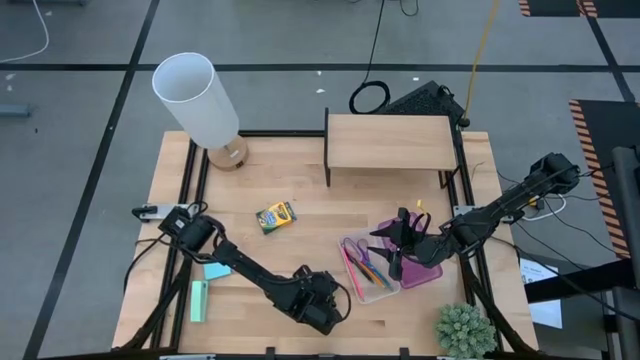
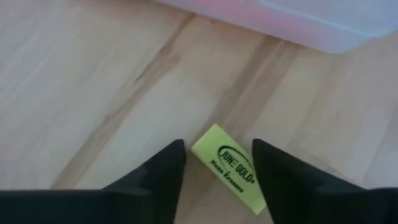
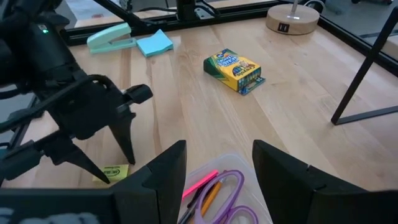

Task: Pack school essentials
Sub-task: Put the yellow eraser into the purple supply box

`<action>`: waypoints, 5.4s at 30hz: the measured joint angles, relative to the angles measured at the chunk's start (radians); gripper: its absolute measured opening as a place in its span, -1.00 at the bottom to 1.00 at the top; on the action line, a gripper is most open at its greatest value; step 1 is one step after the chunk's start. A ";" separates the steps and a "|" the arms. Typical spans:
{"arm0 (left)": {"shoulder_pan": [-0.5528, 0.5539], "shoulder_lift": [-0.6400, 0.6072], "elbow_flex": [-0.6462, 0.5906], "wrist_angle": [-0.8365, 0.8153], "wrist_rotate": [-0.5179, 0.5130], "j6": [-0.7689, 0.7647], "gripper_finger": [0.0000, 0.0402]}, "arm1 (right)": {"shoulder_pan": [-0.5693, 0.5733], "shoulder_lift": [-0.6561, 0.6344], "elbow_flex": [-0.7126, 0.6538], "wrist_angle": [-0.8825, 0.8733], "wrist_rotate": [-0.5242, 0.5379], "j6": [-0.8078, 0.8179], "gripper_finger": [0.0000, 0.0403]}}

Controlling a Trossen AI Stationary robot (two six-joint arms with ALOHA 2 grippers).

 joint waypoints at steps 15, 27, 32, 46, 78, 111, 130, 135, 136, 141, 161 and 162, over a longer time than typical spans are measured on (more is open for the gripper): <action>0.019 -0.039 -0.006 0.007 0.127 0.239 -0.43 | 0.000 0.000 0.000 -0.003 0.000 0.000 -0.12; 0.011 -0.056 -0.006 0.005 0.178 0.397 -0.43 | 0.000 0.000 0.000 -0.024 0.000 0.007 -0.12; 0.002 -0.081 -0.006 -0.005 0.156 0.370 -0.36 | 0.000 0.000 -0.001 -0.023 0.000 0.008 -0.12; -0.033 -0.104 -0.005 -0.057 0.097 0.127 0.18 | 0.000 0.000 -0.005 -0.023 0.000 0.008 -0.12; -0.028 -0.031 -0.002 -0.009 0.083 -0.147 0.13 | 0.000 0.000 -0.005 -0.023 0.000 0.003 -0.12; -0.049 -0.035 -0.008 0.017 0.051 0.073 -0.53 | 0.000 0.000 -0.005 -0.022 0.027 -0.003 -0.12; -0.007 -0.073 -0.006 0.010 0.051 0.223 -0.53 | 0.000 0.002 -0.005 -0.015 0.026 -0.003 -0.12; 0.002 -0.096 -0.006 0.002 0.066 0.256 -0.53 | 0.000 0.006 -0.004 -0.016 0.026 -0.008 -0.12; 0.005 -0.105 -0.005 0.009 0.067 0.266 -0.53 | 0.000 0.008 -0.005 -0.017 0.026 -0.008 -0.12; 0.012 -0.157 -0.005 -0.017 0.063 0.336 -0.53 | 0.000 0.008 -0.004 -0.032 0.025 -0.011 -0.12; 0.101 -0.361 -0.004 -0.015 0.097 0.618 -0.53 | 0.030 0.068 -0.265 0.642 -0.239 -0.535 -0.12; 0.101 -0.365 -0.004 -0.016 0.104 0.620 -0.53 | 0.039 0.094 -0.258 0.665 -0.239 -0.589 -0.12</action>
